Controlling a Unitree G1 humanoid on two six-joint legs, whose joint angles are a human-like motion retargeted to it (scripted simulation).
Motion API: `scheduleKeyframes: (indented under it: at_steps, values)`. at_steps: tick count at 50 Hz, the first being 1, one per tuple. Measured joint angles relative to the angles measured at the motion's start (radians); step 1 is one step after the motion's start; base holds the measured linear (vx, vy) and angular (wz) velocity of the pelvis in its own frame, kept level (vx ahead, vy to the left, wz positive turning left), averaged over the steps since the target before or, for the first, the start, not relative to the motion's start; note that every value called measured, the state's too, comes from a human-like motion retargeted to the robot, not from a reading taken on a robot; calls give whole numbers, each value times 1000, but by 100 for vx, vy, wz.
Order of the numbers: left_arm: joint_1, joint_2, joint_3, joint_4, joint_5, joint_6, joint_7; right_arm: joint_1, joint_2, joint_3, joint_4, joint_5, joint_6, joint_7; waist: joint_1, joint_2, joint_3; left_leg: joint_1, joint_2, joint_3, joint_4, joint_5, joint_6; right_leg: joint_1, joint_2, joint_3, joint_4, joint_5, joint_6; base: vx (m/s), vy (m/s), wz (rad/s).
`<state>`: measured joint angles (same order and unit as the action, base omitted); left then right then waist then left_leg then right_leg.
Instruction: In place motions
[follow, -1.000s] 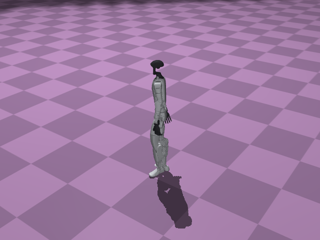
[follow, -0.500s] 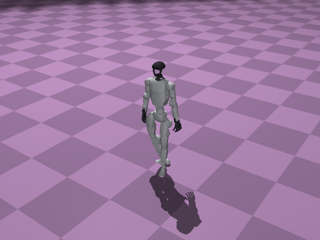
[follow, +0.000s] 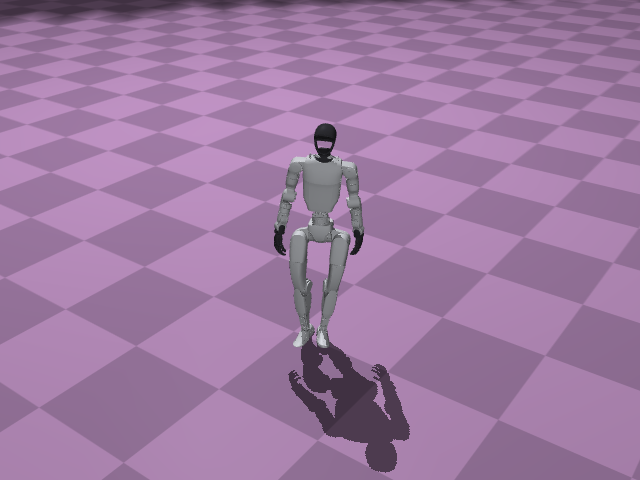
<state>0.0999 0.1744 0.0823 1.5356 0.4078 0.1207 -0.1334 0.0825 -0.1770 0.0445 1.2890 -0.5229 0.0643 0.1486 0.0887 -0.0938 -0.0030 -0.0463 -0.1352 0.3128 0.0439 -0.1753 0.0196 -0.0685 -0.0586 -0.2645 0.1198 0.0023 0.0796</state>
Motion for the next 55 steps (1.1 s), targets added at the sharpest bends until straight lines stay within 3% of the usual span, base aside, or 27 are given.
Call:
scheduleKeyframes:
  at_steps: [2, 8, 16, 21, 27, 31, 36, 40, 43, 46, 49, 53, 55]
  values:
    - [5, -11, -3, 1, -9, 0, 5, -1, 2, -8, -3, 10, 1, 2, 1, 1, 5, 2, 1, -3, 0, -2, 3, -1, 25, 80, -8, 10, -2, 3, -1, 9]
    - [-10, -12, -27, -2, -19, 7, -20, -6, 1, -20, -6, 51, -13, -9, -34, -2, 11, 9, 15, 49, -13, -7, 23, -9, 25, 75, -6, -4, 9, 1, -6, -15]
    - [-139, 15, -219, -15, -30, 0, -74, 25, -17, -66, -6, 41, -24, -35, -103, 10, 45, 16, 66, 183, -3, -31, 5, -32, 40, 56, 5, -52, -30, -11, -13, -73]
    - [-216, 27, -294, -111, 13, -14, -100, 18, -32, -93, 23, 66, -6, -57, -190, 37, 87, 30, 107, 310, 10, -73, -17, -21, -2, -109, -4, -81, -40, -30, -9, -189]
    - [-257, 32, -251, -216, -14, -33, -70, -31, -36, -130, 110, 165, 29, -65, -283, 69, 125, 58, 178, 533, 24, -122, -63, -6, -45, -390, -9, -133, -69, -33, -7, -263]
    - [-258, 17, -225, -226, -44, -46, -64, -44, -35, -165, 180, 243, 49, -95, -304, 96, 114, 70, 222, 671, 32, -135, -107, 32, -66, -675, -18, -186, -88, -22, -11, -278]
    - [-248, -5, -238, -203, -14, -46, -65, -41, -51, -199, 273, 301, 67, -120, -230, 130, 70, 102, 249, 859, 25, -120, -174, 75, -55, -982, -26, -242, -100, -6, -11, -302]
    - [-239, -25, -252, -169, 25, -42, -55, -39, -56, -214, 326, 298, 72, -128, -170, 126, 43, 128, 278, 963, 85, -43, -216, 51, -78, -1015, -8, -208, -104, -2, -19, -246]
    - [-211, -22, -240, -159, 35, -41, -45, -38, -41, -200, 331, 285, 69, -112, -144, 89, 43, 166, 296, 996, 164, 44, -216, 9, -110, -926, 27, -151, -167, 4, -22, -204]
    - [-164, -14, -214, -145, 41, -39, -14, -38, -14, -196, 318, 264, 62, -86, -156, 44, 40, 213, 315, 1021, 265, 138, -189, -30, -165, -799, 94, -167, -180, 10, -37, -137]
    - [-108, -19, -168, -105, 38, -31, 56, -36, 8, -194, 283, 242, 50, -61, -156, -18, 37, 236, 359, 941, 441, 247, -96, -52, -228, -669, 151, -203, -170, 16, -36, -134]
    - [-36, -39, -130, -38, -48, -20, 127, -48, 18, -188, 210, 206, 50, -69, -56, -55, 62, 192, 422, 628, 681, 421, 100, -50, -201, -492, 157, -217, -182, 18, -29, -243]
    - [-19, -58, -84, 1, -117, -23, 104, -76, 17, -160, 158, 181, 51, -78, -26, -50, 82, 162, 397, 458, 726, 513, 118, -43, -155, -412, 135, -202, -198, 0, -26, -303]
